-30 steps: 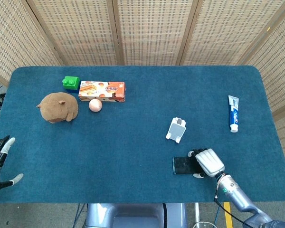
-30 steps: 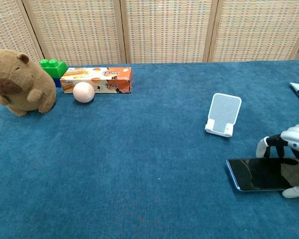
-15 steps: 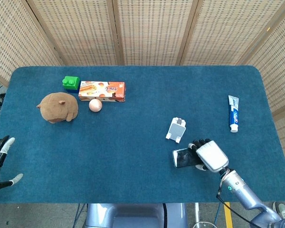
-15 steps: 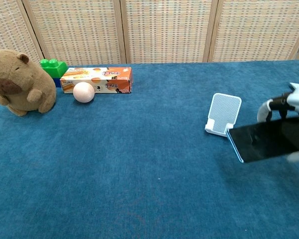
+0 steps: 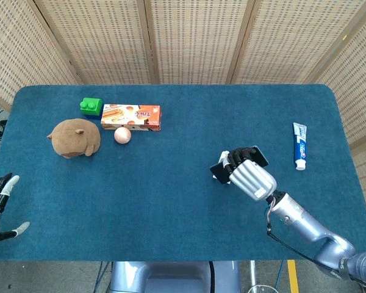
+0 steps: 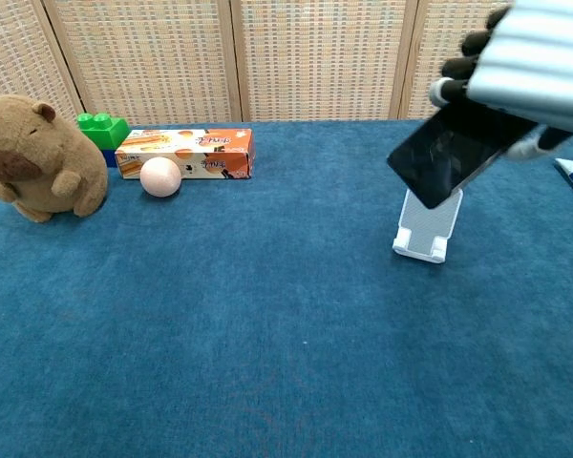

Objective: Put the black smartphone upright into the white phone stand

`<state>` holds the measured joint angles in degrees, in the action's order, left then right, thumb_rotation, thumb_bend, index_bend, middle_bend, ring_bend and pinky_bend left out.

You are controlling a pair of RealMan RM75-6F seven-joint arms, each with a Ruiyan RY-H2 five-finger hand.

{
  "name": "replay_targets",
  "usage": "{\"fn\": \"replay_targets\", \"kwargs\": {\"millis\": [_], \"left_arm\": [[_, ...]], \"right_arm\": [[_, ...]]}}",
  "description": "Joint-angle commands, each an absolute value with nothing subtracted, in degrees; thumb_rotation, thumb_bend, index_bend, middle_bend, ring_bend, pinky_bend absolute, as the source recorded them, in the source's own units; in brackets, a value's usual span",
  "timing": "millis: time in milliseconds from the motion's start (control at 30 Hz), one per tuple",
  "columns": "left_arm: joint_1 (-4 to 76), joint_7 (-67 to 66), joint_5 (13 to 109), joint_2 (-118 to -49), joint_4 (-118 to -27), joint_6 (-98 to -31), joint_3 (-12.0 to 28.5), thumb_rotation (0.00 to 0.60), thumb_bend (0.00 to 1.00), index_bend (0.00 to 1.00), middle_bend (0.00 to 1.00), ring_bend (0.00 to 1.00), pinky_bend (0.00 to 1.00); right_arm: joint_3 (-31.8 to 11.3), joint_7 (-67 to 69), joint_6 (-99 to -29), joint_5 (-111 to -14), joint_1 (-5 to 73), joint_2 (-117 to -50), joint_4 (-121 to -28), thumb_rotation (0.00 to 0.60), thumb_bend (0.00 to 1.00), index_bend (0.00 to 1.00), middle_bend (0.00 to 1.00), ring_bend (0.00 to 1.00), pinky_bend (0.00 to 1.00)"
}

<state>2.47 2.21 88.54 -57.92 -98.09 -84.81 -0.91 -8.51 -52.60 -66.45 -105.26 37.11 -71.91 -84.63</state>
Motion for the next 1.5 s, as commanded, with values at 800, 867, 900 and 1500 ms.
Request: {"fn": "replay_targets", "kwargs": {"millis": [800, 867, 900, 1500], "left_arm": [[4.3, 1.3, 85.2, -57.9, -98.6, -81.0, -0.1, 0.6, 0.0, 0.0, 0.0, 0.0, 0.0], [4.3, 1.2, 85.2, -58.0, -98.6, -81.0, -0.1, 0.6, 0.0, 0.0, 0.0, 0.0, 0.0], [4.3, 1.1, 85.2, -58.0, -98.6, -81.0, -0.2, 0.6, 0.0, 0.0, 0.0, 0.0, 0.0], [4.5, 1.8, 85.2, -57.7, -98.6, -80.7, -0.3, 0.6, 0.0, 0.0, 0.0, 0.0, 0.0]], "right_arm": [[-4.7, -74.5, -56.7, -112.3, 41.2, -78.8, -72.4, 0.6, 0.51, 0.43, 0.49, 0.46, 0.52], [-4.6, -75.5, -56.8, -112.6, 41.2, -79.4, -71.9, 0.6, 0.51, 0.43, 0.49, 0.44, 0.51], [-4.5, -76.0, -56.8, -112.6, 41.1, -79.8, -71.8, 0.6, 0.51, 0.43, 0.49, 0.44, 0.51], [-4.7, -80.2, -54.2, -110.5, 41.2, -82.3, -71.9, 0.6, 0.51, 0.43, 0.47, 0.4, 0.5]]}}
